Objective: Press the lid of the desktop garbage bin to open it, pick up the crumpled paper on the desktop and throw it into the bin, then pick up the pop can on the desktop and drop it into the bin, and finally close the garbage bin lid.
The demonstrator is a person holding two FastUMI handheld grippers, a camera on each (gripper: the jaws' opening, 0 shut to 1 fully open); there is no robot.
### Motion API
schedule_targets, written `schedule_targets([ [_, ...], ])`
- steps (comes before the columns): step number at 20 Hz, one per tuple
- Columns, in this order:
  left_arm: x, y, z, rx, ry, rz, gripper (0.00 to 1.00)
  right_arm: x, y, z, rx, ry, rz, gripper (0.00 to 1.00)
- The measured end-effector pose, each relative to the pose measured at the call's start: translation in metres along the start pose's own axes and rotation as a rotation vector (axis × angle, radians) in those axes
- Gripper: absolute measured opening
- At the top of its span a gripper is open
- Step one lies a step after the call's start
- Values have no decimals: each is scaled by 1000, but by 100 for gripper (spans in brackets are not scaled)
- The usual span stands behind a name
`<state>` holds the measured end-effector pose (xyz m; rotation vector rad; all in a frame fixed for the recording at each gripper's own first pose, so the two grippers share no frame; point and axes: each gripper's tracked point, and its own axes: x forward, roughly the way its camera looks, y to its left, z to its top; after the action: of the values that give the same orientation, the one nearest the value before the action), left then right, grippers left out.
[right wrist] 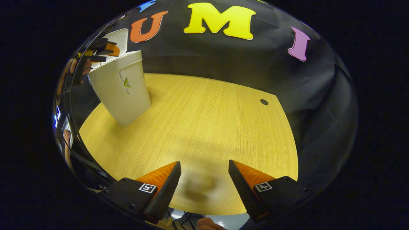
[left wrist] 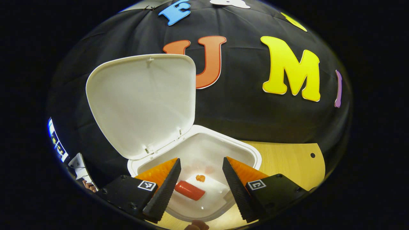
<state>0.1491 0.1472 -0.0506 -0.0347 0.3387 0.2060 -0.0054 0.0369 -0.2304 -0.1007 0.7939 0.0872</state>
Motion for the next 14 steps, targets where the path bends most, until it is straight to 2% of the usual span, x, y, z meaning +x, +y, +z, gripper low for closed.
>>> schedule_targets([
  [3,-14,-8,14,23,-31,-9,88,3,1,-1,-2,1,18,94],
  [7,-37,-13,38,-1,-63,-6,89,6,-4,1,22,-5,44,94],
  [14,-65,3,111,-12,-142,85,90,12,-17,8,79,-36,84,94],
])
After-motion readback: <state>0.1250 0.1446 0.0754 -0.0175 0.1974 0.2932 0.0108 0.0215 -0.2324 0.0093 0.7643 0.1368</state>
